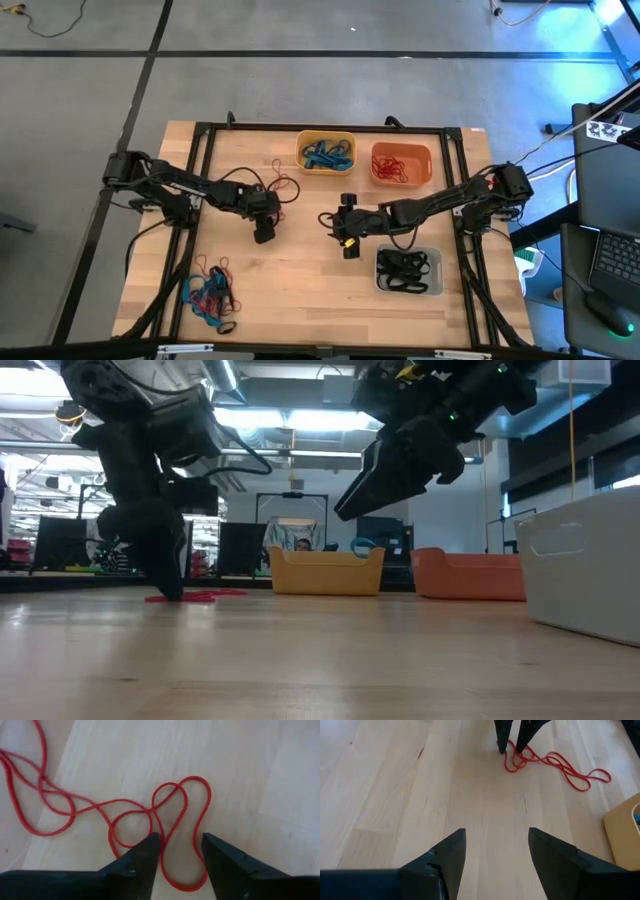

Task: Sort rubber bands into baskets
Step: Put the red rubber band into the orange bin

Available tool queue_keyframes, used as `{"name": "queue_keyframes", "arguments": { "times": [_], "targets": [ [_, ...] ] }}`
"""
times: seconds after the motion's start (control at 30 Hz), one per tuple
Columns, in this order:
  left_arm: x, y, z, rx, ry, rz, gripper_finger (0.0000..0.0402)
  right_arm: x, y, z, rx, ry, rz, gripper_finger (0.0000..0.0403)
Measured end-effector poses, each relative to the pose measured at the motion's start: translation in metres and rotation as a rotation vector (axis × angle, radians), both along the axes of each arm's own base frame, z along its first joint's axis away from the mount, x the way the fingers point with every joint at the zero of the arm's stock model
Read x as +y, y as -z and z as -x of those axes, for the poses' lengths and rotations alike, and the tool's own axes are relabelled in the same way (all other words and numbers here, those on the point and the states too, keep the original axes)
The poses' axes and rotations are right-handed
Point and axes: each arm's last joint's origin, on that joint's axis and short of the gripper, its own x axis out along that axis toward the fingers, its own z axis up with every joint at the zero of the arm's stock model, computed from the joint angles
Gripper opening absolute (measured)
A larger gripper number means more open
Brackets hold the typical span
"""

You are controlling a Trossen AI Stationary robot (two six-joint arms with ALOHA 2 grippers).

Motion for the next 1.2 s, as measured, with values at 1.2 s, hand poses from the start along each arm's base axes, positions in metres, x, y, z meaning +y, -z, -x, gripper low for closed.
{"name": "queue_keyframes", "arguments": {
  "times": [1.2],
  "targets": [
    [-0.031, -0.049, -0.042, -0.172, 0.269, -0.029, 0.0003, 0.000, -0.002, -0.001, -0.024, 0.023, 0.000, 0.0246]
  ]
}}
